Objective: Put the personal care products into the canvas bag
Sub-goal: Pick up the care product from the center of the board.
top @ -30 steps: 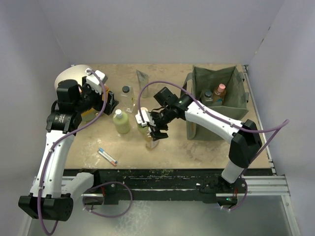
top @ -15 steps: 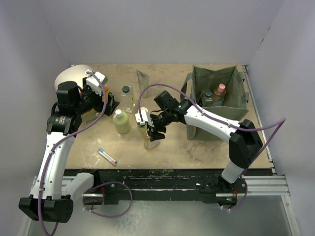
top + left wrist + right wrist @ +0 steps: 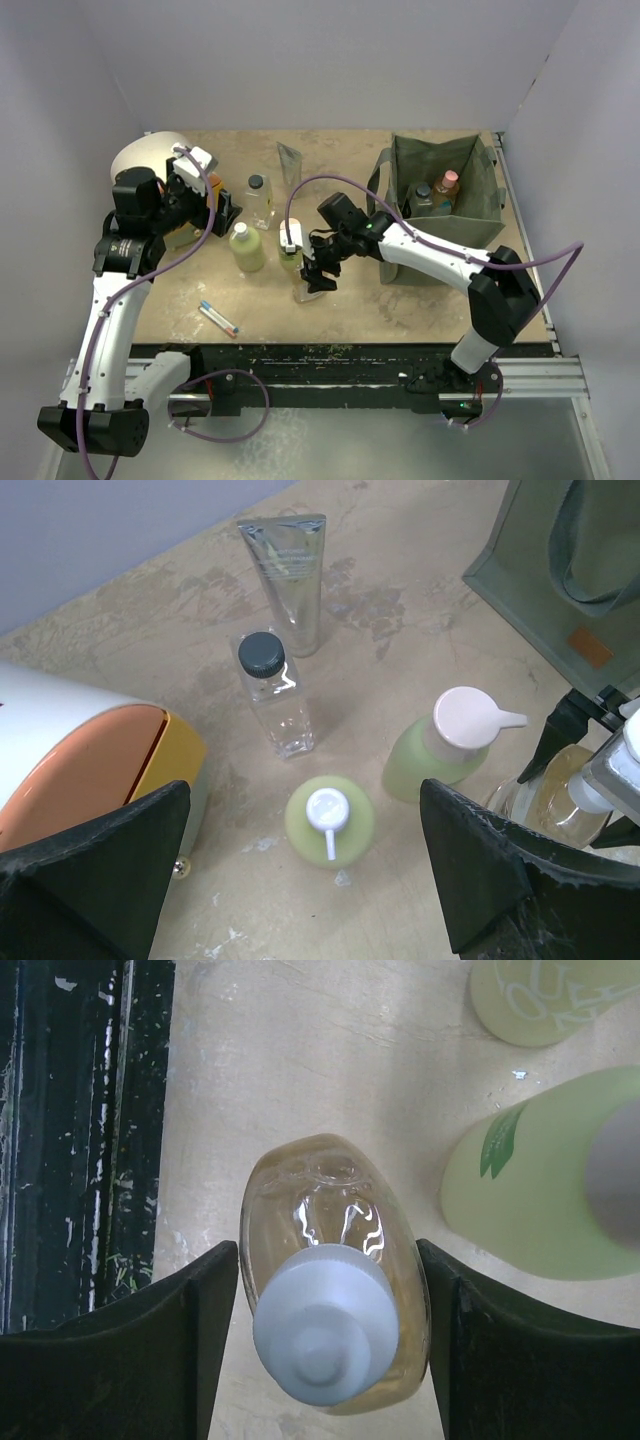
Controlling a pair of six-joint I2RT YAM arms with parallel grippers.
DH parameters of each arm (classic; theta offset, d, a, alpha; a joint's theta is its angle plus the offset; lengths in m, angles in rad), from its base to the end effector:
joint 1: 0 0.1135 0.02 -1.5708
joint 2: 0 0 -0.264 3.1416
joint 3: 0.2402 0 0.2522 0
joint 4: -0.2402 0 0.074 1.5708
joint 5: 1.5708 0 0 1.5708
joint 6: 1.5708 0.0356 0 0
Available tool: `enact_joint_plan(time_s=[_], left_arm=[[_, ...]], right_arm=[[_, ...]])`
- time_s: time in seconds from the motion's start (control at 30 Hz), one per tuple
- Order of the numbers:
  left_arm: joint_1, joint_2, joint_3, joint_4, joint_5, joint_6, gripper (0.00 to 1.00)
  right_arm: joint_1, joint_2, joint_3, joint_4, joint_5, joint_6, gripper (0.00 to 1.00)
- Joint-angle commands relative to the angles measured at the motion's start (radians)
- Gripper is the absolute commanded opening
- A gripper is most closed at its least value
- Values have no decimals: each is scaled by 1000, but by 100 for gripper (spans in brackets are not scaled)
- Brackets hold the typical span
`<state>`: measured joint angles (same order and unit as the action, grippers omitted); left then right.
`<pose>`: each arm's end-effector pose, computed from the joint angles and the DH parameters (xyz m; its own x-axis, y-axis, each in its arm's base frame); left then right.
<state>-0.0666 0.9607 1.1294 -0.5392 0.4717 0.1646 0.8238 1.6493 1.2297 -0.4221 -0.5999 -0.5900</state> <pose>0.1972 -0.0294 0.3919 -0.2774 0.1648 -0.9465 0.5346 0.8450 -0.0096 0.2283 0.2761 0.2546 0.0581 -0.6132 -0.7878 -0.9975 -0.0677 -0.0208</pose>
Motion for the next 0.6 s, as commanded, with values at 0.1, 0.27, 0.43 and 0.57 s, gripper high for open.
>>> enact_joint_plan(time_s=[0.1,0.27,0.43,0.57], left_arm=[[7,-21,-10,44,18,-13,99],[7,-21,-12,45,22,-14,99],[6,-27,-13,42,24,-15,99],[7,-32,-15,44,24,-15,99]], right_arm=[[1,-42,-21,9,-54,6,72],[-4,-72,-43,53,-70,10,72],[-9,-87,-46,75,-85,8,68],[-9,-85,-44,77,-85,8,67]])
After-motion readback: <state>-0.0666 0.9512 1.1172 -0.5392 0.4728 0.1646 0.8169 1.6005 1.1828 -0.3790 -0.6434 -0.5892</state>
